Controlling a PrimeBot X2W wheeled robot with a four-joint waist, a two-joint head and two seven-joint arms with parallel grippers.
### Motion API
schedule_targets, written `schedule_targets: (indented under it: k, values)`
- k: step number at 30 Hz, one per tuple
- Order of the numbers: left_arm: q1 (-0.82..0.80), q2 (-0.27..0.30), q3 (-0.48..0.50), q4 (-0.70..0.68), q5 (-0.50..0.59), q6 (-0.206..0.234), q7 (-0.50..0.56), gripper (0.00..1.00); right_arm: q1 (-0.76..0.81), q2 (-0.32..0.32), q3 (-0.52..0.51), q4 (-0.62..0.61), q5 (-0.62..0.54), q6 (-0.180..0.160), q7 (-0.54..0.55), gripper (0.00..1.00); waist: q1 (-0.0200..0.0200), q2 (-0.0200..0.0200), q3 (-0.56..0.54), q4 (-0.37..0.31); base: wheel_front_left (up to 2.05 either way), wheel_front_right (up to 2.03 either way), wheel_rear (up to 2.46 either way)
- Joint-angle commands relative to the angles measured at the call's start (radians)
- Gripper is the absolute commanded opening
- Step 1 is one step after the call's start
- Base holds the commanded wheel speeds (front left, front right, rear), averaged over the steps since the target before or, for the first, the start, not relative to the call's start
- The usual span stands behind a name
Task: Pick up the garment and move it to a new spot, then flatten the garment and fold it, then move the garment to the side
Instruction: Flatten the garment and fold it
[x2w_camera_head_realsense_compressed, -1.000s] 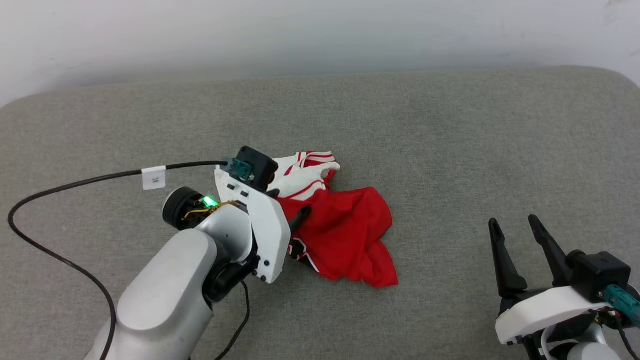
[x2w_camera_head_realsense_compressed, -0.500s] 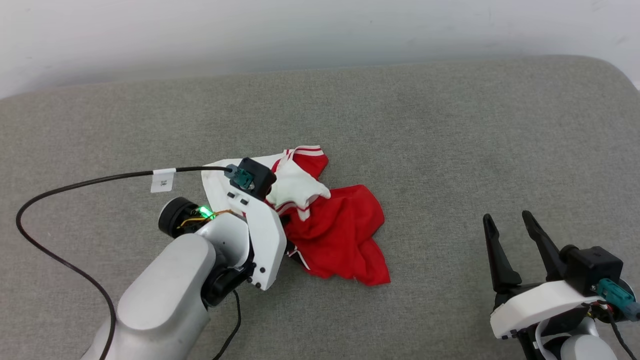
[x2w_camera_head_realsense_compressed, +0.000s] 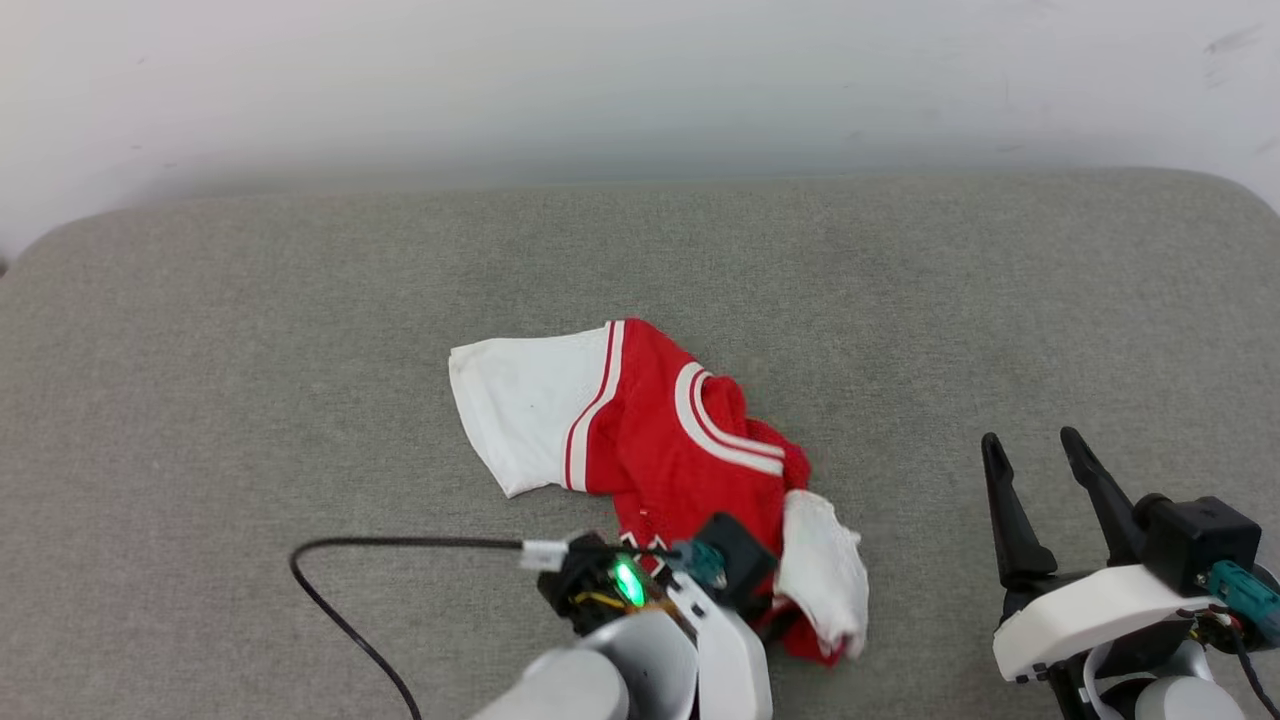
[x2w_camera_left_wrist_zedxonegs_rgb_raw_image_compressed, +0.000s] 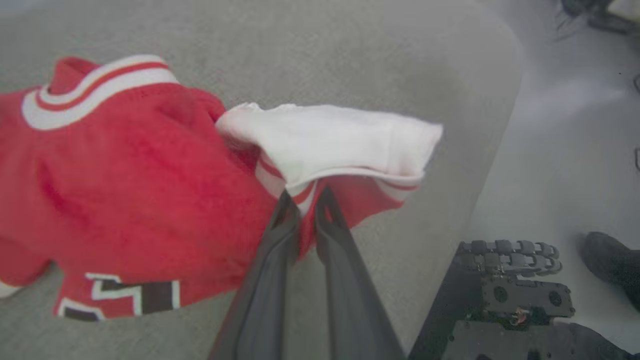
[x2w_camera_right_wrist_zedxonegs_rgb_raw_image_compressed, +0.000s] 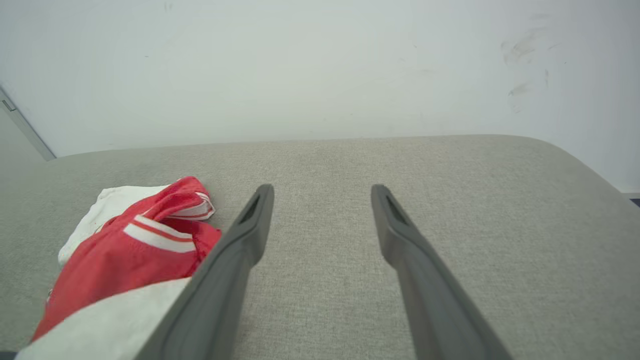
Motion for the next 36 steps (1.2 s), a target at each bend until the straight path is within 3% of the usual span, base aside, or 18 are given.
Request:
schedule_targets:
  k: [1, 7, 8, 9, 14, 21, 36]
  values:
    - [0.012, -0.005, -0.013, 0.013, -0.004, -0.004, 0.003, 0.00, 0.000, 0.001, 0.001, -0.006, -0.002, 0.000, 0.002, 1.00, 0.0000, -0.0001, 0.003, -0.001, 0.00, 0.00, 0.00]
    - [0.053, -0.034, -0.107, 0.147, -0.027, -0.006, -0.016, 0.00, -0.009, 0.001, 0.006, -0.021, -0.008, 0.000, 0.008, 1.00, 0.0000, -0.0001, 0.022, -0.004, 0.00, 0.00, 0.00]
    - [0.050, -0.039, -0.115, 0.167, -0.029, -0.006, -0.027, 0.36, -0.008, 0.001, 0.005, -0.022, -0.009, 0.000, 0.009, 1.00, 0.0000, -0.0001, 0.024, -0.004, 0.00, 0.00, 0.00]
    - [0.044, -0.044, -0.118, 0.180, -0.028, -0.007, -0.051, 1.00, -0.007, 0.001, 0.004, -0.023, -0.009, 0.000, 0.009, 1.00, 0.0000, -0.0001, 0.024, -0.004, 0.00, 0.00, 0.00]
    - [0.021, -0.059, -0.090, 0.185, 0.006, 0.011, -0.235, 1.00, 0.018, 0.001, -0.013, -0.024, -0.012, 0.000, 0.014, 1.00, 0.0000, -0.0001, 0.000, 0.009, 0.00, 0.00, 0.00]
    - [0.044, -0.033, -0.050, 0.103, 0.063, 0.078, -0.436, 1.00, 0.044, 0.001, -0.012, -0.023, -0.007, 0.000, 0.023, 1.00, 0.0000, -0.0001, -0.063, 0.029, 0.00, 0.00, 0.00]
    - [0.170, 0.118, 0.270, -0.039, -0.027, 0.336, -0.591, 1.00, 0.087, 0.001, -0.027, -0.055, -0.008, 0.000, 0.043, 1.00, 0.0000, -0.0001, -0.107, 0.039, 0.00, 0.00, 0.00]
